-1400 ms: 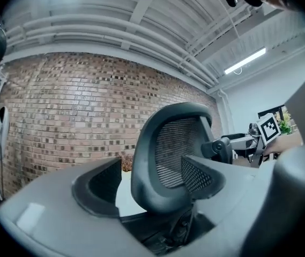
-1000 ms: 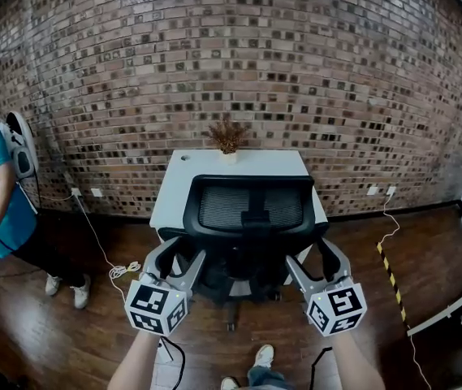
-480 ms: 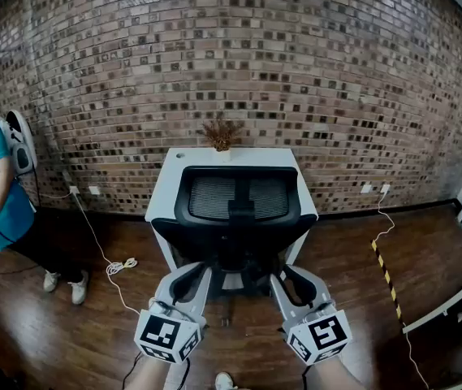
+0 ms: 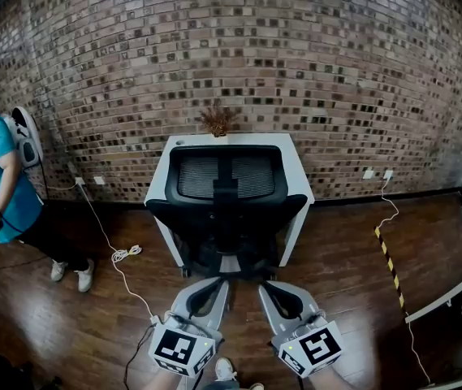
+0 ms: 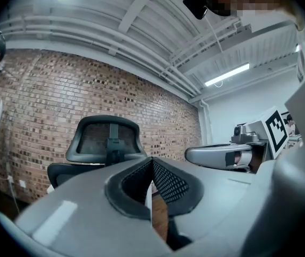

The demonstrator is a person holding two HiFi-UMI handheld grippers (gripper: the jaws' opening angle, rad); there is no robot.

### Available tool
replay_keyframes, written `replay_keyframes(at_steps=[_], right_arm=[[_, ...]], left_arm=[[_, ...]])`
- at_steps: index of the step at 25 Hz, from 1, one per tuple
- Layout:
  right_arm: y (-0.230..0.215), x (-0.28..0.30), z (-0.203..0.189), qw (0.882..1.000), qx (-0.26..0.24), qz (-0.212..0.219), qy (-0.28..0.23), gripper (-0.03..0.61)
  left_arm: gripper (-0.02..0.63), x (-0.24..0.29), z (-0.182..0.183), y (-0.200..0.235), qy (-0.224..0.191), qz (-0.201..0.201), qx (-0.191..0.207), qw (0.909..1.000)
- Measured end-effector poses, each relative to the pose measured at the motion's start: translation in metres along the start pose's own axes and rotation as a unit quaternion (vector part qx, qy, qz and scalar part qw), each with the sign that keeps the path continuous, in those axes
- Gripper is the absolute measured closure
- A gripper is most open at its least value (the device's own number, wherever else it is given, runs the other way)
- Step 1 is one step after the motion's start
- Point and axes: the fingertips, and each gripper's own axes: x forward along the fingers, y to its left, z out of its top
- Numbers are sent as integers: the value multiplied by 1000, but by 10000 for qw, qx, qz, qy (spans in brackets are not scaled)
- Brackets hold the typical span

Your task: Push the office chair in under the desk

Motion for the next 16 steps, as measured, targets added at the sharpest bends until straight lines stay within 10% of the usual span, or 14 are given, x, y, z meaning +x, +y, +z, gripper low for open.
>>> replay_keyframes(at_steps=[16], right_arm=[[19, -35, -17, 9986, 330, 407, -122, 578]], left_arm=[[597, -21, -14, -43, 66, 101, -102, 9999]])
